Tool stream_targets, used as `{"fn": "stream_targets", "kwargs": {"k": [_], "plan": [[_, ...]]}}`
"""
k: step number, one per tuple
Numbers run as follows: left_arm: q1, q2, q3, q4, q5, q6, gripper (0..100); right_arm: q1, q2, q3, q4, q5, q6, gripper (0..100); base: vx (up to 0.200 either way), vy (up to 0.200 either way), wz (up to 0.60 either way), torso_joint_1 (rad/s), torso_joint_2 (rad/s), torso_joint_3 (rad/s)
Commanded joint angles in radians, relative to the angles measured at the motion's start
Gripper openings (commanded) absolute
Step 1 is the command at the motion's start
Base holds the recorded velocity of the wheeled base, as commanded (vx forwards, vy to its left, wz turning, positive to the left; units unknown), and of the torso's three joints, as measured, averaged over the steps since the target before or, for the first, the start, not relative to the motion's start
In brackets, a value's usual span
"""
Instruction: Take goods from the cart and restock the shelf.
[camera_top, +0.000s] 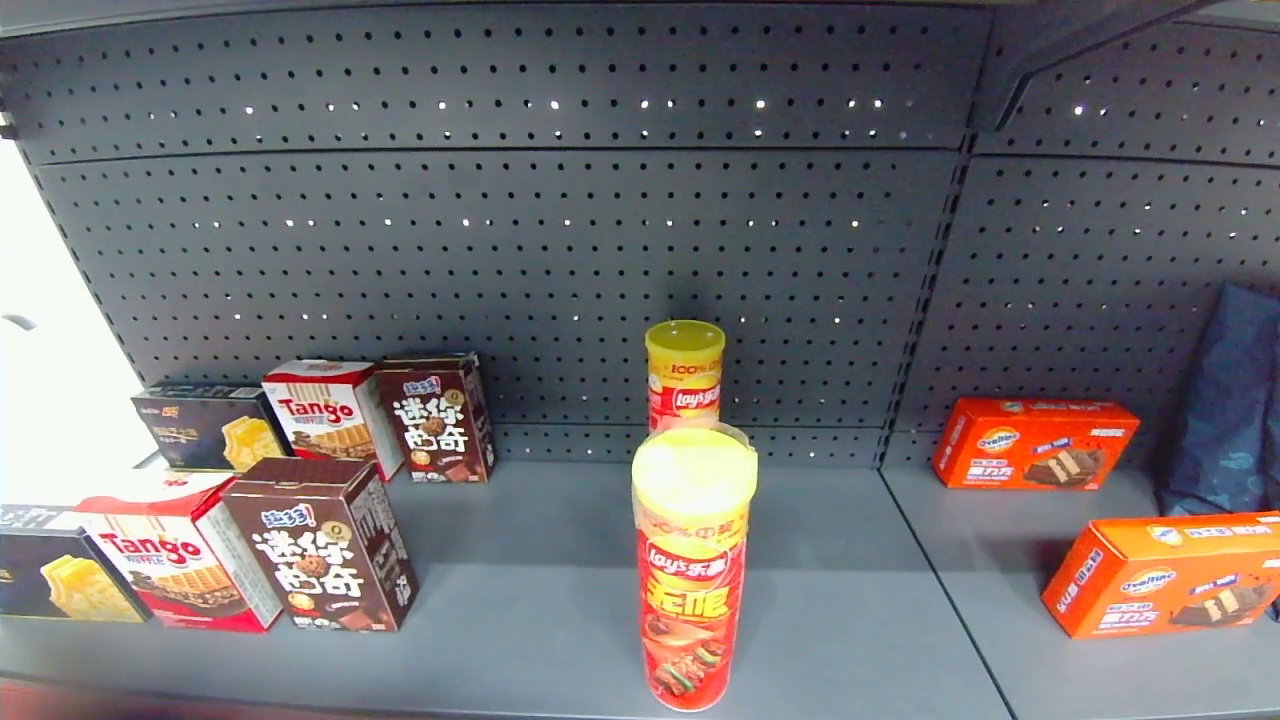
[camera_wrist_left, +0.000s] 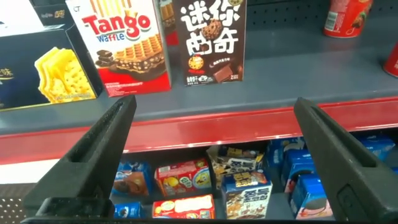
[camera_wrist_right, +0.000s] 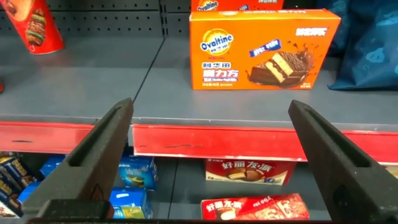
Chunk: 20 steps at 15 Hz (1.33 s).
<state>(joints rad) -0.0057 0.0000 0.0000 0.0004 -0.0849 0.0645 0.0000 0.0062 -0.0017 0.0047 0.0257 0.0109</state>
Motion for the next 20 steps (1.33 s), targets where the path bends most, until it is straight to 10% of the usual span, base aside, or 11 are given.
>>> {"fn": "stream_targets", "kwargs": {"k": [1,20], "plan": [[0.000,0.000,0.000,0.001,0.001,0.000,100,0.000,0.001,0.000,0.000,0.000,0.000,100,0.000,0.200,0.00,-0.002,0.01,0.002],[0.000,0.000,0.000,0.000,0.002,-0.003,100,0.000,0.001,0.000,0.000,0.000,0.000,100,0.000,0.032,0.00,0.000,0.00,0.000]]}}
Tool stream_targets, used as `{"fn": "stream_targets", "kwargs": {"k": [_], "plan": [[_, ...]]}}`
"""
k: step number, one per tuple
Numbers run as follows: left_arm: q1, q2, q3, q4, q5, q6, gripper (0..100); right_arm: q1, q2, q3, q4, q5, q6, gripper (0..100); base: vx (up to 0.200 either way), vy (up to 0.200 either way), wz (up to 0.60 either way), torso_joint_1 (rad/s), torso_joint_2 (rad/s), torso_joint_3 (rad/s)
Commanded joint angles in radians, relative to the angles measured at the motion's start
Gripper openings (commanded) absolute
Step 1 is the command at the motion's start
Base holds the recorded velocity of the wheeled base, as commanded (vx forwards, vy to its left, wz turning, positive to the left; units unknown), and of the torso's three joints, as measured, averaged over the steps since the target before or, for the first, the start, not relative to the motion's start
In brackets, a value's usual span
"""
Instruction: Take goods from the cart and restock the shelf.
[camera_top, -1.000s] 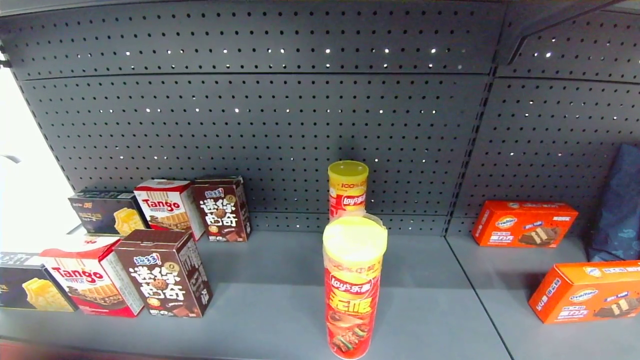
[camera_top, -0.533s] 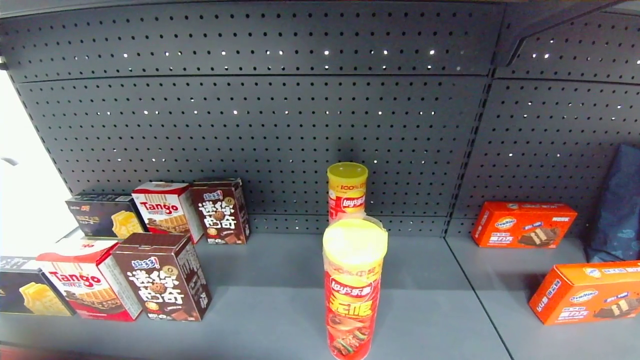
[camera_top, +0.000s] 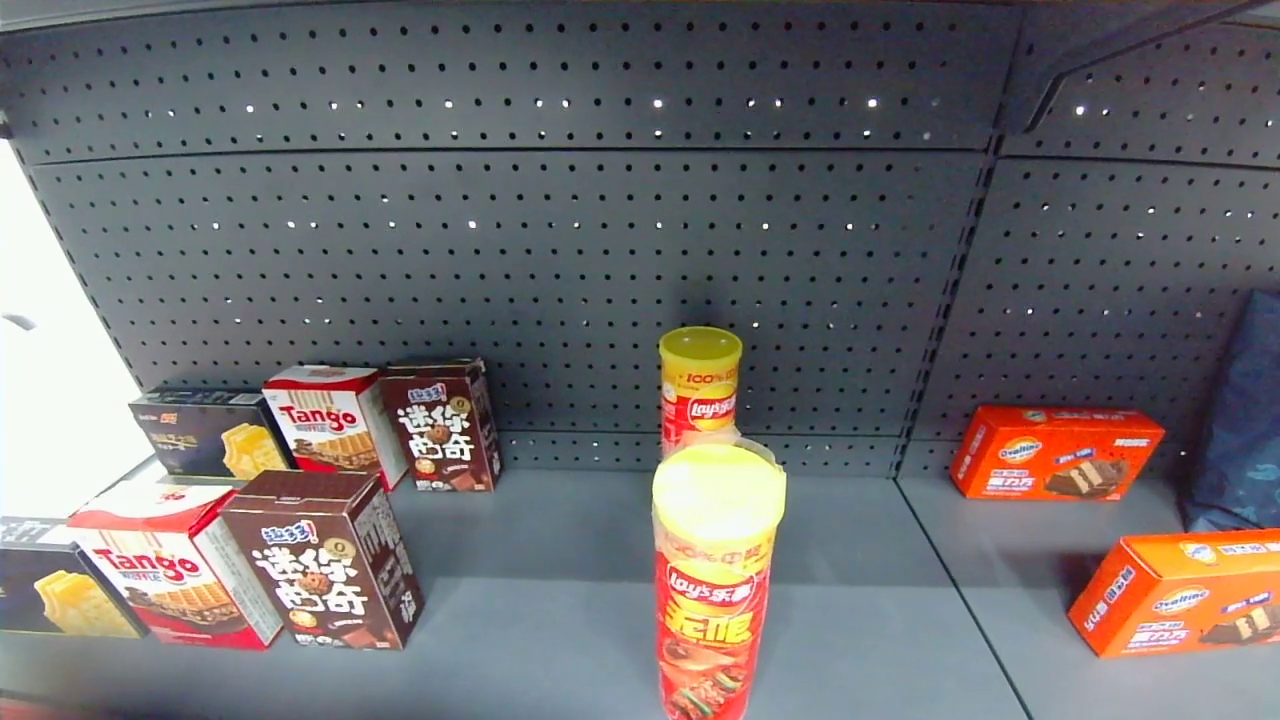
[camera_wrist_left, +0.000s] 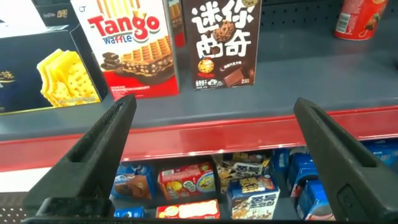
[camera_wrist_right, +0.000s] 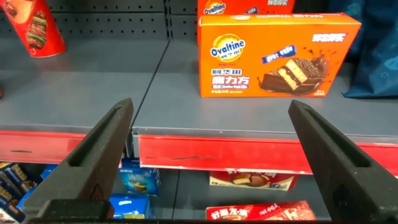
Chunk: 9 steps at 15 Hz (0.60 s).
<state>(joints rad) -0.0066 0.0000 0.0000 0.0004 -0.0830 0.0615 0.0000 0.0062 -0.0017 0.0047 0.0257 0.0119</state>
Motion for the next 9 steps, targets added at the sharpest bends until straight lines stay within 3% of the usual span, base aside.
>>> {"fn": "stream_targets", "kwargs": {"k": [1,9], "plan": [[0.000,0.000,0.000,0.000,0.000,0.000,100,0.000,0.001,0.000,0.000,0.000,0.000,100,0.000,0.000,0.00,0.000,0.00,0.000],[0.000,0.000,0.000,0.000,0.000,0.000,100,0.000,0.001,0.000,0.000,0.000,0.000,100,0.000,0.000,0.00,0.000,0.00,0.000]]}}
